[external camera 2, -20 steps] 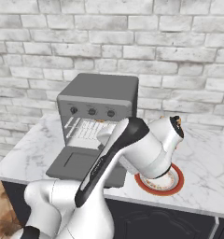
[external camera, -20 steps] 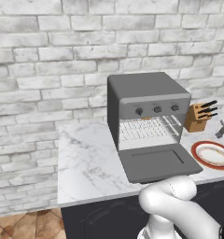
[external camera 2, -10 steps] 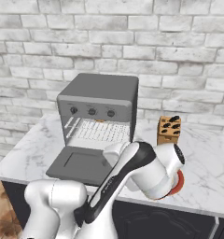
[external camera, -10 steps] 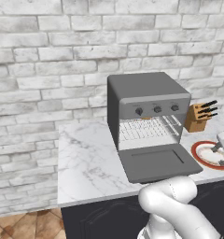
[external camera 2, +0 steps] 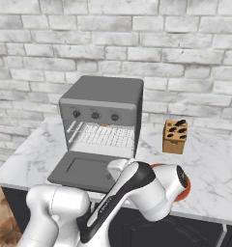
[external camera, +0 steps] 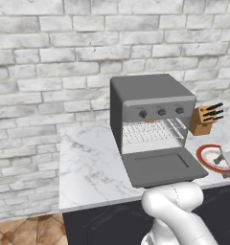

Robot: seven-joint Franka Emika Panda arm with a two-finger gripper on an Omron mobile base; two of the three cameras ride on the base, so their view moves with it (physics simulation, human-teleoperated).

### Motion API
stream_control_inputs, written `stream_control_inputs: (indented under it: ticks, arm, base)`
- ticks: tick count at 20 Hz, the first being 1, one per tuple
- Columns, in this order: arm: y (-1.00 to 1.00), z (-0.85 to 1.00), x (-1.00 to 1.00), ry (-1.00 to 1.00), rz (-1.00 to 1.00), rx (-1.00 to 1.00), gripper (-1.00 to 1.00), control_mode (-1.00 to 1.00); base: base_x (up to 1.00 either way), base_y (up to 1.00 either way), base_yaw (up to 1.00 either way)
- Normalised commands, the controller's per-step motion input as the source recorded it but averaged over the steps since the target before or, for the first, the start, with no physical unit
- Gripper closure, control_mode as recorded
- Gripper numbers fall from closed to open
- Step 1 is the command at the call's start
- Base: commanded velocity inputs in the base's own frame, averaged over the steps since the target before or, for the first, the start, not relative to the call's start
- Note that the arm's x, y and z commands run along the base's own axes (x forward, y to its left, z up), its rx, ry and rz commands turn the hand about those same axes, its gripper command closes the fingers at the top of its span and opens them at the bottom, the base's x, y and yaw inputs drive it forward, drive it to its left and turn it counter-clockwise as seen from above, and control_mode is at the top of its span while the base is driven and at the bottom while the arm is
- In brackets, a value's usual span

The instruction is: Pick up the bagel from the plate, place it on the toaster oven rack, close the door, and set the timer.

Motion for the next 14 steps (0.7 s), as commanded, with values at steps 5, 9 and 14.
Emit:
stream_control_inputs:
  ticks: [5, 9, 14]
  arm:
    - [0.00, -0.28, 0.00, 0.00, -0.08, 0.00, -1.00, -1.00]
    - [0.00, -0.18, 0.04, -0.01, -0.05, 0.00, -1.00, -1.00]
    - [0.00, -0.16, 0.10, 0.00, -0.04, 0.00, -1.00, -1.00]
  base:
    - [0.00, 0.00, 0.00]
    - [0.00, 0.00, 0.00]
    - [0.00, 0.00, 0.00]
